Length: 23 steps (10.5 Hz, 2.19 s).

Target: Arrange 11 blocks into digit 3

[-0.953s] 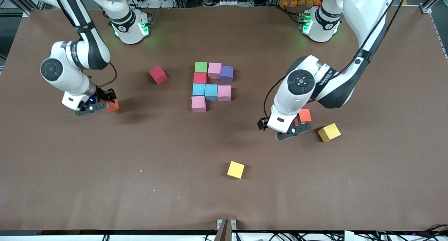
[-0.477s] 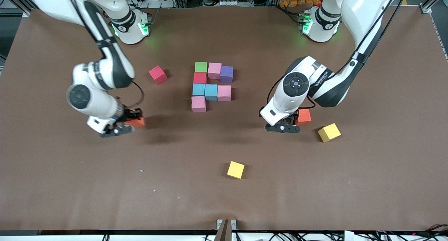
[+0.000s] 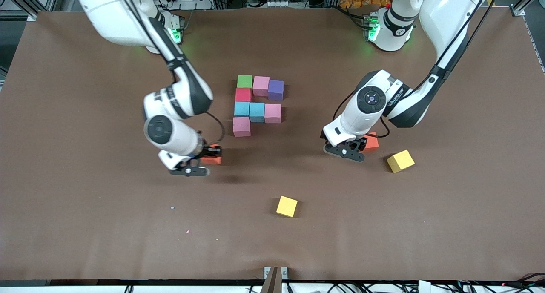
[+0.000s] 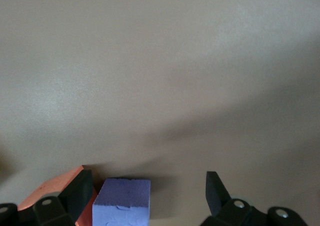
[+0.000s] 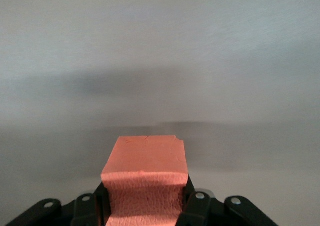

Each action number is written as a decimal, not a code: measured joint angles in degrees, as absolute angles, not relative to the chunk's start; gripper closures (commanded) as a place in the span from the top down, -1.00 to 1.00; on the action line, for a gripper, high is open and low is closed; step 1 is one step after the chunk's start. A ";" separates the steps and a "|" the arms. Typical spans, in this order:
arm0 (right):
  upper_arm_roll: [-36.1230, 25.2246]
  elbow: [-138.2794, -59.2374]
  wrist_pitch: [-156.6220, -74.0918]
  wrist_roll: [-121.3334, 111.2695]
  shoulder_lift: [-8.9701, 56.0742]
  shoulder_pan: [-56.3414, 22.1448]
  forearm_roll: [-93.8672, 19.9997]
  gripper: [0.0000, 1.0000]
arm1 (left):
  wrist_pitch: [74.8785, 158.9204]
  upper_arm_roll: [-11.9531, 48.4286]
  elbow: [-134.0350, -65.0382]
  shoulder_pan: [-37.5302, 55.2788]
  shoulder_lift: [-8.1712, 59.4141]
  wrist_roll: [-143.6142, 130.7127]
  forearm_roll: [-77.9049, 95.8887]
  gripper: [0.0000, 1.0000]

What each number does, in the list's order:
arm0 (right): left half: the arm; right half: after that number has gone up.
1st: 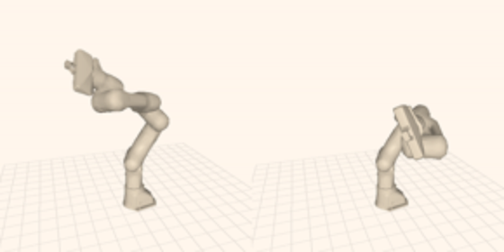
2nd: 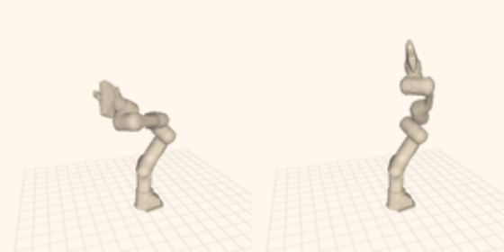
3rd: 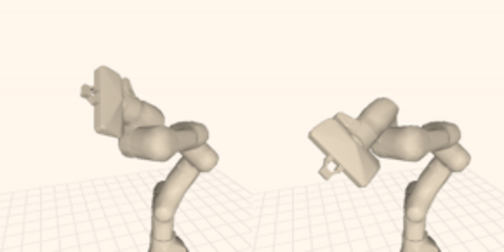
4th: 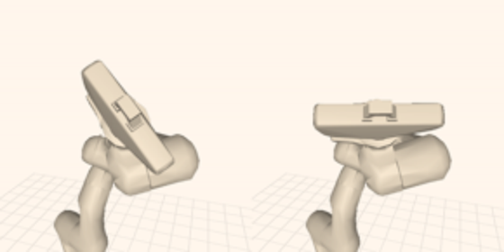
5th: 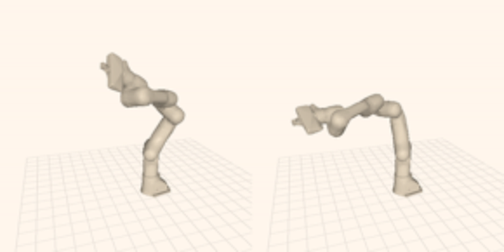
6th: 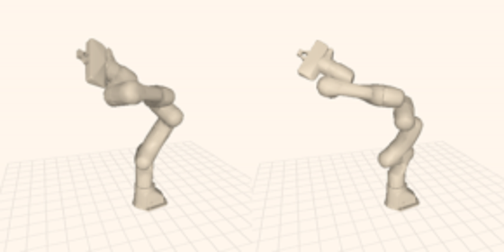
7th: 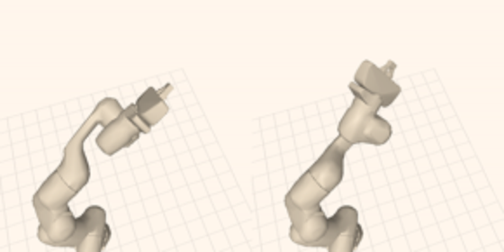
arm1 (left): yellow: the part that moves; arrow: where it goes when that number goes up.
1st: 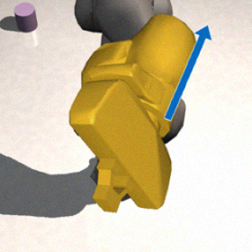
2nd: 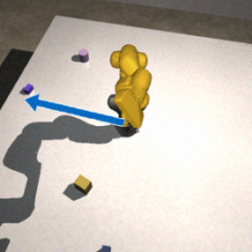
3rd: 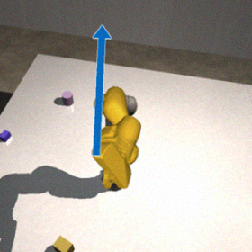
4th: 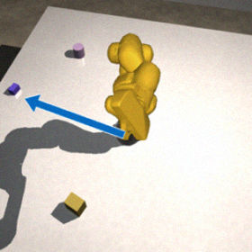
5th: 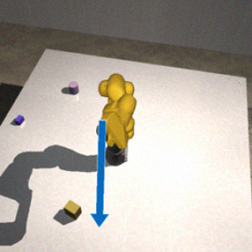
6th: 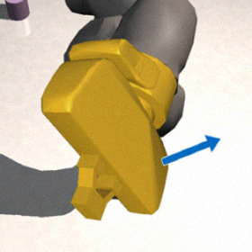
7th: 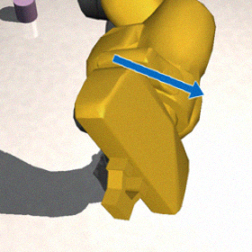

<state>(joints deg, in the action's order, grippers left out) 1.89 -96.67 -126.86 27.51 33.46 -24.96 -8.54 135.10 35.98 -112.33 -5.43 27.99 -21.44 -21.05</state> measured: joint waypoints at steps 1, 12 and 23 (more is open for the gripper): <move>1.77 -94.93 -126.86 30.87 35.19 -26.89 -8.82 -0.78 | 135.64 36.05 -113.07 -6.13 27.62 -20.34 -21.12 1.00; 1.77 -94.31 -127.22 41.33 38.38 -31.88 -9.01 -0.78 | 146.97 36.39 -123.96 -10.32 27.06 -19.25 -24.05 1.00; 1.83 -94.35 -127.45 39.87 39.00 -32.77 -7.20 -0.76 | 149.78 36.69 -129.21 -12.14 26.11 -22.06 -24.27 0.87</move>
<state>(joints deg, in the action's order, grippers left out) 1.83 -94.35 -127.45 39.87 39.00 -32.77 -7.20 149.78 36.69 -129.21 -12.14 26.11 -22.06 -24.27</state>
